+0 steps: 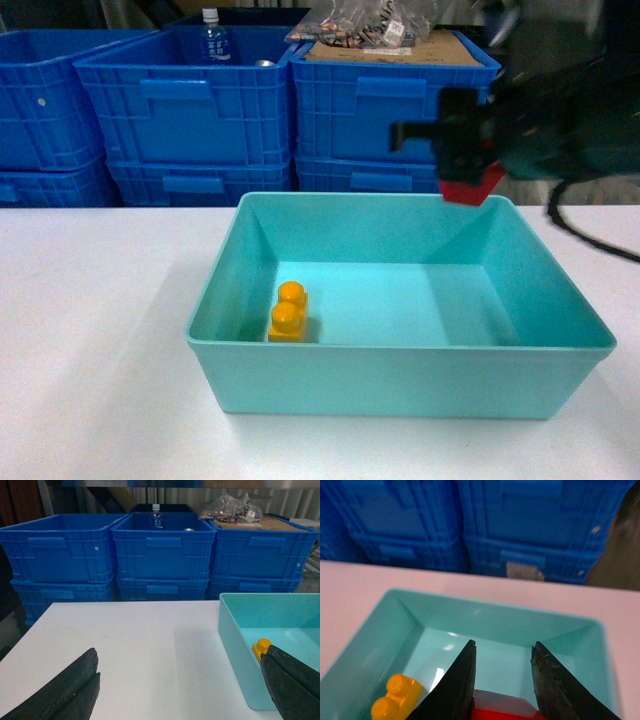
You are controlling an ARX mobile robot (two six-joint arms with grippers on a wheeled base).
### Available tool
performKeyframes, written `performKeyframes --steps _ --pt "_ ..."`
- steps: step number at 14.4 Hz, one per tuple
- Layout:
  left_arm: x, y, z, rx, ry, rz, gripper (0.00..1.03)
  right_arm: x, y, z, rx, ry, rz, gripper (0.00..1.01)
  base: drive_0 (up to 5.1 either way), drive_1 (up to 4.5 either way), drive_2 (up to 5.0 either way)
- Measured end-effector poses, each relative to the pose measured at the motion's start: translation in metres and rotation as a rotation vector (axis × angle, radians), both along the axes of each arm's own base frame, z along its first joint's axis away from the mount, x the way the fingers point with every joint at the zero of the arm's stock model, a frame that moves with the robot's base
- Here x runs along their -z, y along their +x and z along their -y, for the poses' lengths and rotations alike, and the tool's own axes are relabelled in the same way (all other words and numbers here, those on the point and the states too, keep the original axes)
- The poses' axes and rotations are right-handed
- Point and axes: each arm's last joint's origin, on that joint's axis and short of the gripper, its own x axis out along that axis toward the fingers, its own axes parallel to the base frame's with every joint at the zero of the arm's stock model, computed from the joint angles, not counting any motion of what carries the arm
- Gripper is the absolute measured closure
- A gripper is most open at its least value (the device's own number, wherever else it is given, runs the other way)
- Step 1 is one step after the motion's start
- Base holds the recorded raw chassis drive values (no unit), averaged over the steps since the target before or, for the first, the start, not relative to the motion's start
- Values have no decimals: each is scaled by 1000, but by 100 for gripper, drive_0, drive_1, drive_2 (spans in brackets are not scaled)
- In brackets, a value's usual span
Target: Pick red block from blue box to shelf
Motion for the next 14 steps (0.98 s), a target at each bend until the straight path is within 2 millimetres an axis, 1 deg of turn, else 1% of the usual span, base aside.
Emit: performKeyframes --steps 1,2,3,4,5,6,7,8,9,12,14 --pt "0 0 0 0 0 0 5 -17 -33 22 21 19 114 73 0 0 0" --pt "0 0 0 0 0 0 5 -23 -64 45 37 36 162 73 0 0 0" --pt "0 0 0 0 0 0 5 -21 -98 63 63 27 207 73 0 0 0" --pt "0 0 0 0 0 0 5 -10 -136 81 121 -17 241 73 0 0 0" --pt "0 0 0 0 0 0 5 9 -171 88 143 -49 261 73 0 0 0" --pt "0 0 0 0 0 0 5 25 -189 89 128 -63 251 73 0 0 0" --pt "0 0 0 0 0 0 5 28 -192 90 128 -70 255 73 0 0 0" --pt "0 0 0 0 0 0 5 23 -193 93 211 -56 360 73 0 0 0" --pt "0 0 0 0 0 0 5 40 -207 105 243 -69 328 73 0 0 0" --pt "0 0 0 0 0 0 5 32 -213 109 242 -55 375 73 0 0 0" --pt "0 0 0 0 0 0 5 31 -217 116 234 -54 370 73 0 0 0"
